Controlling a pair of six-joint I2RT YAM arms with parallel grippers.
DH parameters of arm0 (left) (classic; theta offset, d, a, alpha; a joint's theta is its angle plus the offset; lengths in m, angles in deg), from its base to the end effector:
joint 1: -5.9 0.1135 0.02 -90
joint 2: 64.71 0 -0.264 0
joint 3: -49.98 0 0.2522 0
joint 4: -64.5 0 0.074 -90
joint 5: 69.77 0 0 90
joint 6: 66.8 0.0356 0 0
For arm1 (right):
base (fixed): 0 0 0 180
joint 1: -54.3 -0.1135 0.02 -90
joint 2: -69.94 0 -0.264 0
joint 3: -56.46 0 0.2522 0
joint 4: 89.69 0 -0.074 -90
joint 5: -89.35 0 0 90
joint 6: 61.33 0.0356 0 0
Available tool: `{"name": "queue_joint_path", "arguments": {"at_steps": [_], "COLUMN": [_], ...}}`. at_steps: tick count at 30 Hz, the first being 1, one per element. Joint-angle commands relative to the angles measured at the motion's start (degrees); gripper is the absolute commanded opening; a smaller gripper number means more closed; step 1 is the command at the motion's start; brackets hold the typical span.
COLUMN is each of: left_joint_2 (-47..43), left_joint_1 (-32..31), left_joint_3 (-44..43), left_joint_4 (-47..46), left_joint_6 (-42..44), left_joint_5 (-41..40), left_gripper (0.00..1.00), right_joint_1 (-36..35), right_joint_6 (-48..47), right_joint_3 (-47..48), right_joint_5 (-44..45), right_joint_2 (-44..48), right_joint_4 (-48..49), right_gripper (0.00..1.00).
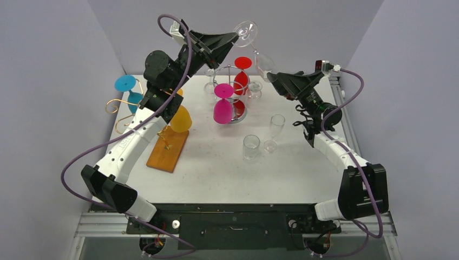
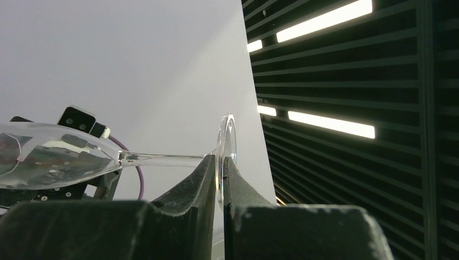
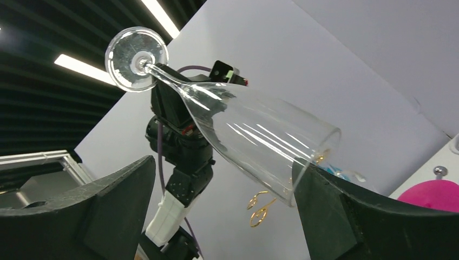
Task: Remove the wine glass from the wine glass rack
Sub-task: Place the wine glass at the center of the board.
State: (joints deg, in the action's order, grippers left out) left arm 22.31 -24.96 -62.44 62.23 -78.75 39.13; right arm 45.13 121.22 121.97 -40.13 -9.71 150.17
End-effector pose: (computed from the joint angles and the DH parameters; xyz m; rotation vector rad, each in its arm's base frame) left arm 0.2769 -0.1789 0.5353 -0.4942 1.3463 -2.1873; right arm 0.2807 0.0682 0.3842 0.0057 1.1686 1.8693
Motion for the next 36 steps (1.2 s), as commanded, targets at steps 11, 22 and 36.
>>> {"name": "queue_joint_path", "arguments": {"at_steps": [11,22,36], "left_joint_2": [-2.46,-0.25,-1.42], "left_joint_1": [-0.96,-0.81,-0.04], "left_joint_3": [4.25,6.26,10.23], "left_joint_4": [-10.69,-14.15,3.76], "left_joint_6": [-4.41,-3.38,17.89], "left_joint_5": [1.51,4.99,5.43], "left_gripper": [0.00,0.30,0.96], "right_joint_1": [-1.13,-0.74,5.45], "right_joint_6": [10.85,6.45,-36.85], "right_joint_3": [5.20,4.21,19.43], "right_joint_5": [2.70,4.89,22.16], "right_joint_2": [-2.20,3.10,21.87], "right_joint_4": [19.06,9.56,-69.26], "right_gripper": [0.61,0.00,0.00]}}
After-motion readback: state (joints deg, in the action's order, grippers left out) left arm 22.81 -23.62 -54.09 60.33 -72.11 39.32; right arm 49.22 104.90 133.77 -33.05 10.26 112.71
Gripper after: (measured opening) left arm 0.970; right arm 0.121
